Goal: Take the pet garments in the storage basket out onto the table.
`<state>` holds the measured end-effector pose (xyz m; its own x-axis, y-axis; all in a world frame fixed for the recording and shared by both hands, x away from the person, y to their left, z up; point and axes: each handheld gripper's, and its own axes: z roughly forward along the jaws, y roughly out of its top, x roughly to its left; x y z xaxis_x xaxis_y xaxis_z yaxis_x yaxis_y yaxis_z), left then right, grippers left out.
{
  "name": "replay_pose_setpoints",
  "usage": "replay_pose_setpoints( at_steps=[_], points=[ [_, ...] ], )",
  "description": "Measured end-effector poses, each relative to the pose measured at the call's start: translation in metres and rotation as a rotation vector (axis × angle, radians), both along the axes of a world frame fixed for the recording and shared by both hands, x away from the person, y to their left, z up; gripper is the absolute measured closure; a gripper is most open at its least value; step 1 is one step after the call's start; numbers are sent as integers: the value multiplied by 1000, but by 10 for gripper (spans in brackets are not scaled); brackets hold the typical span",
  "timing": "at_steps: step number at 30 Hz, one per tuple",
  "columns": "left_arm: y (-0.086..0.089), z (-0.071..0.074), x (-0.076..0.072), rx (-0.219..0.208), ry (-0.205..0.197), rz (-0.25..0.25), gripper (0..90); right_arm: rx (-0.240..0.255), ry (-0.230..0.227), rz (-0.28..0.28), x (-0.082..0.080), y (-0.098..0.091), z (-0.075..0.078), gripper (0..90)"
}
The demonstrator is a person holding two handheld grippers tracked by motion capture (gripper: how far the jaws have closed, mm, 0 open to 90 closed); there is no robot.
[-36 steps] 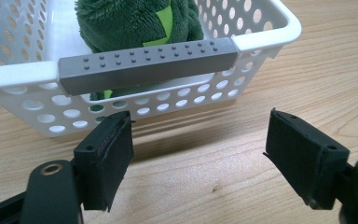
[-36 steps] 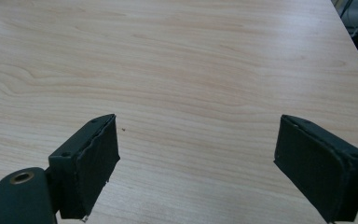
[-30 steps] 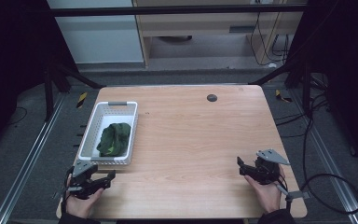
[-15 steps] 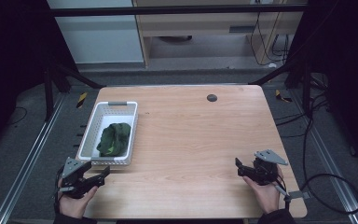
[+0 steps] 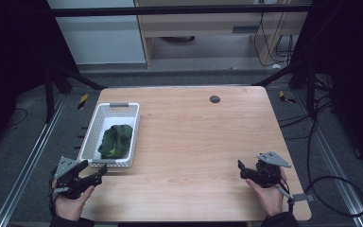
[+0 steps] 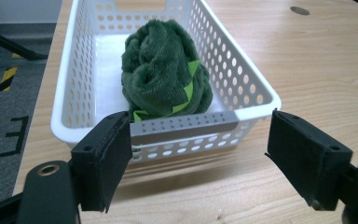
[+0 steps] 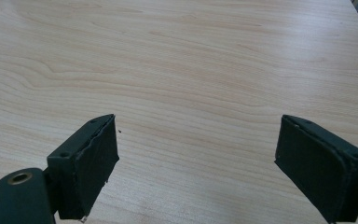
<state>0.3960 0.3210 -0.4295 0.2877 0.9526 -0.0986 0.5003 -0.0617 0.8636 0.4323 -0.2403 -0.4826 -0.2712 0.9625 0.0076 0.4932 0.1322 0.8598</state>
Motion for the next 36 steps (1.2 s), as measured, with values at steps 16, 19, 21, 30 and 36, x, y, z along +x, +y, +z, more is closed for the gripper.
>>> replay_pose_setpoints(
  at_steps=[16,19,21,30,36],
  points=[
    [-3,24,20,-7,-28,-5,199,16,-10,-17,-2,-4,3,122],
    [-2,28,23,-8,-35,-3,198,18,-11,-18,-2,-4,3,123],
    [0,33,27,-12,-45,3,197,18,-15,-18,-2,-4,3,124],
    [2,40,42,-8,-47,10,193,22,-12,-21,-3,-4,4,125],
    [0,46,55,3,-40,7,191,13,-11,-14,-3,-3,4,125]
  ],
)
